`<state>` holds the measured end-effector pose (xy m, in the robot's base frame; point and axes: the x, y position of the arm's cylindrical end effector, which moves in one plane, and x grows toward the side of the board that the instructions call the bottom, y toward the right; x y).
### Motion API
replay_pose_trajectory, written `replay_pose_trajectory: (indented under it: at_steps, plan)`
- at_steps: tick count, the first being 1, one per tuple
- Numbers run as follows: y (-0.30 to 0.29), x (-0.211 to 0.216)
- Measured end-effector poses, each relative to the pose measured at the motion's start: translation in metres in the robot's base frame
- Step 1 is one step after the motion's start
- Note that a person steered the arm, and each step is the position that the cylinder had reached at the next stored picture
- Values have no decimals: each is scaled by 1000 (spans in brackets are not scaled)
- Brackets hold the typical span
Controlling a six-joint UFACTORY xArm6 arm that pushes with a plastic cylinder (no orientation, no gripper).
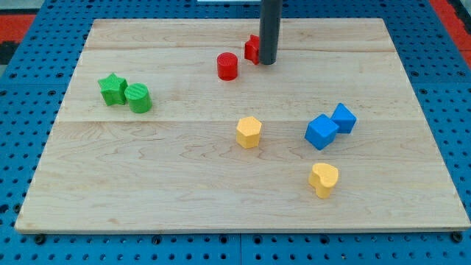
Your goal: Place red blocks to the top left corner of the board
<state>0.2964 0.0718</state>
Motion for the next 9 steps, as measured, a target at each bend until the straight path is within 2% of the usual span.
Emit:
replay_pose_trajectory:
  at_steps: [1,2,4,5,6,7,9]
  plan:
    - [-47,-25]
    - [-168,-27]
    - [-44,-43]
    - [-136,-66]
    - [-251,-63]
    - [-216,-61]
    - [37,-57]
